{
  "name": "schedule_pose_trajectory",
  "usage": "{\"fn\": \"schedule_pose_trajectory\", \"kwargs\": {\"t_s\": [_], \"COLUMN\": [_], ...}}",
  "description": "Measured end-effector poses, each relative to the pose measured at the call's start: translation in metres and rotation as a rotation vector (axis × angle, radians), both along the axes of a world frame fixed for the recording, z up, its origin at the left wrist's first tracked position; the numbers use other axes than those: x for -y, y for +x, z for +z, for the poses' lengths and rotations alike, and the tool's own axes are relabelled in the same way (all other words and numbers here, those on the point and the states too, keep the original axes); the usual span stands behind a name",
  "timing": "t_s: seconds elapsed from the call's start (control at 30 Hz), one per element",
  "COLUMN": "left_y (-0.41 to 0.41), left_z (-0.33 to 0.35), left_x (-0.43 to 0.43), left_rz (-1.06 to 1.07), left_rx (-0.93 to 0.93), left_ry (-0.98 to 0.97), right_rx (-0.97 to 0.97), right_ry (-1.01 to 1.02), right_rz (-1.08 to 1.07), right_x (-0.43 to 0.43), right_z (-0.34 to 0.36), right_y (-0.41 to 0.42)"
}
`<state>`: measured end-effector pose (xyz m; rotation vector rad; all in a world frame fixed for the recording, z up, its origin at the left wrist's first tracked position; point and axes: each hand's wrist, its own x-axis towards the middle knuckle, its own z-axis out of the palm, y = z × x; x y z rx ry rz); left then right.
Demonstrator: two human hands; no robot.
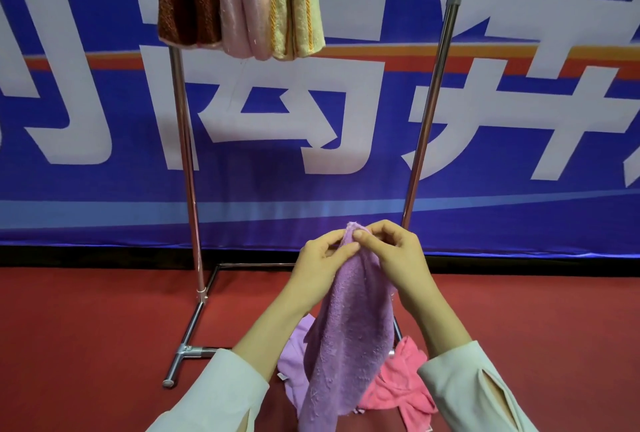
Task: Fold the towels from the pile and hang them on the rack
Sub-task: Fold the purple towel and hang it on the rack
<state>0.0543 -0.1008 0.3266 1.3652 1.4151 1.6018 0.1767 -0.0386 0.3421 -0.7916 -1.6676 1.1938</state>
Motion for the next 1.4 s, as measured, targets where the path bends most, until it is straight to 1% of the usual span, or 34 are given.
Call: {"fn": "schedule_pose_trajectory", "kwargs": {"t_s": [0.1, 0.2, 0.3, 0.37, 0.43, 0.53, 0.67, 0.7, 0.77, 0.83, 0.97, 1.07, 1.1, 1.17, 1.27, 1.4], "left_y": [0.001, -0.004, -0.02, -0.031, -0.038, -0.044, -0.055, -0.059, -0.062, -0.062, -0.065, -0.068, -0.068, -0.07, -0.072, -0.071], "left_z": [0.002, 0.007, 0.008, 0.005, 0.002, 0.0, -0.004, -0.005, -0.005, -0.006, -0.005, -0.004, -0.004, -0.005, -0.007, -0.009], "left_x": [-0.001, -0.003, -0.005, -0.005, -0.005, -0.003, 0.0, 0.001, 0.003, 0.004, 0.006, 0.007, 0.008, 0.009, 0.011, 0.009], "left_rz": [0.084, 0.159, 0.228, 0.261, 0.272, 0.276, 0.281, 0.282, 0.272, 0.264, 0.286, 0.307, 0.317, 0.334, 0.346, 0.345], "left_rx": [-0.013, 0.025, 0.082, 0.084, 0.045, -0.019, -0.093, -0.099, -0.108, -0.112, -0.1, -0.092, -0.088, -0.075, -0.08, -0.116], "left_ry": [0.011, 0.007, 0.048, 0.062, 0.051, 0.031, 0.008, 0.01, 0.011, 0.015, 0.026, 0.01, 0.01, 0.006, -0.008, -0.03], "right_rx": [0.037, 0.203, 0.361, 0.42, 0.467, 0.638, 1.026, 1.101, 1.18, 1.217, 1.215, 1.1, 1.051, 1.013, 1.033, 1.117], "right_ry": [0.035, 0.112, 0.134, 0.14, 0.168, 0.328, 0.504, 0.532, 0.544, 0.548, 0.593, 0.626, 0.602, 0.554, 0.525, 0.546], "right_rz": [0.032, 0.078, 0.185, 0.266, 0.294, 0.209, 0.084, 0.053, 0.034, 0.043, 0.009, -0.03, -0.009, 0.073, 0.137, 0.131], "right_x": [0.0, -0.003, -0.007, -0.008, -0.008, -0.01, -0.014, -0.015, -0.015, -0.014, -0.013, -0.012, -0.012, -0.011, -0.013, -0.016], "right_z": [0.001, -0.001, -0.006, -0.006, -0.006, -0.004, -0.001, -0.001, -0.001, -0.001, 0.003, 0.005, 0.005, 0.004, 0.001, -0.002], "right_y": [0.002, 0.007, 0.015, 0.019, 0.022, 0.024, 0.028, 0.029, 0.031, 0.03, 0.029, 0.03, 0.03, 0.03, 0.029, 0.028]}}
